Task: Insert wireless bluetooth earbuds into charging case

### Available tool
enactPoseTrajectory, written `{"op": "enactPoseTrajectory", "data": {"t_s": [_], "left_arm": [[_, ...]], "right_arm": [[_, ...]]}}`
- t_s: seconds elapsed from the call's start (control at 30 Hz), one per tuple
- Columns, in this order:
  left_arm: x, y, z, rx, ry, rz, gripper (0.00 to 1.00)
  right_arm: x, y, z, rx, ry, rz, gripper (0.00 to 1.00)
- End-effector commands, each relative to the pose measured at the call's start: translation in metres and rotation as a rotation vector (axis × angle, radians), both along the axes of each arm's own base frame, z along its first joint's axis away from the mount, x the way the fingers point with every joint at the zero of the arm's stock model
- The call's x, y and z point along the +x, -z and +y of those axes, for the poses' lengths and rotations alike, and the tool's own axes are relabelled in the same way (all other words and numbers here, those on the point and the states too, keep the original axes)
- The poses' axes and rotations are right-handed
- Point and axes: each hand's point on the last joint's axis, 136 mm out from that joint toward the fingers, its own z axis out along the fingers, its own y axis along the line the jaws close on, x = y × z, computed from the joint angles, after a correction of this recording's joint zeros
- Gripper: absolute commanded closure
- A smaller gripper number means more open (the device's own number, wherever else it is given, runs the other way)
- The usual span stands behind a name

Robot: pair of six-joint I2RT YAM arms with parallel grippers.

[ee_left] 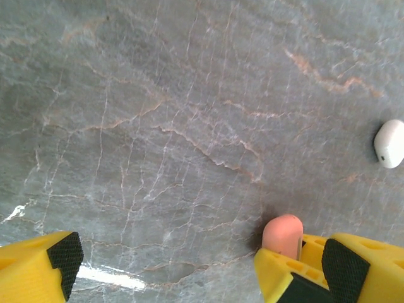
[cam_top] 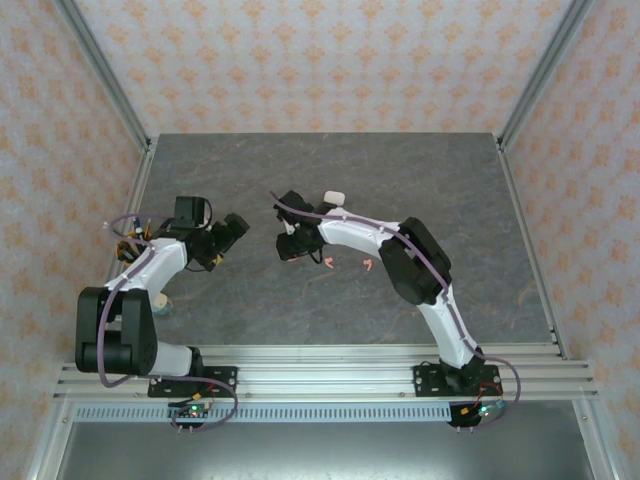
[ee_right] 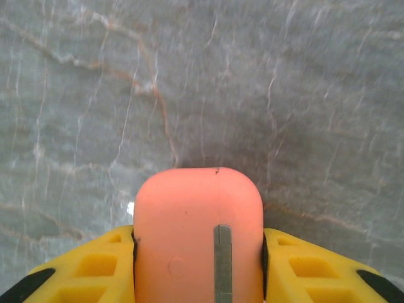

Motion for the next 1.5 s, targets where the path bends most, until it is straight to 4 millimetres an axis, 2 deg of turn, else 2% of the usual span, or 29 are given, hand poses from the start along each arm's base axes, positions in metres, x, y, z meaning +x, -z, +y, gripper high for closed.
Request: {"op": "enactPoseTrajectory", "data": {"t_s": [0.0,0.17,0.37,0.57,0.7,1.23,1.47], "left_arm": [[-0.002,0.001,-0.009,-0.028,0.051,0.025,0.0],[-0.002,0.009,-0.027,-0.034,0.098,0.046,0.0],[0.0,0.018,-0.05,-0.037,0.145,0.063,0.0],[0.002,0.026,-0.058,-0.063,0.141,0.075,0.0],[0.004,0.028,-0.062,-0.087,0.141,0.074,0.0],[0.001,0.025,-0.061,-0.077,0.139,0.069,0.0],[0.0,0.023,-0.06,-0.077,0.139,0.064,0.0]], "right_arm": [[-0.007,-0.021,0.008,0.122,-0.072,-0.003,0.8],[-0.022,-0.021,0.009,0.173,-0.1,0.038,0.8],[-0.027,-0.028,0.009,0.201,-0.11,0.048,0.8],[-0.029,-0.04,0.007,0.214,-0.123,0.042,0.8],[-0.031,-0.042,0.004,0.215,-0.125,0.046,0.81],[-0.042,-0.022,-0.008,0.206,-0.068,0.104,0.82],[-0.049,-0.018,-0.003,0.262,-0.031,0.161,0.82]]}}
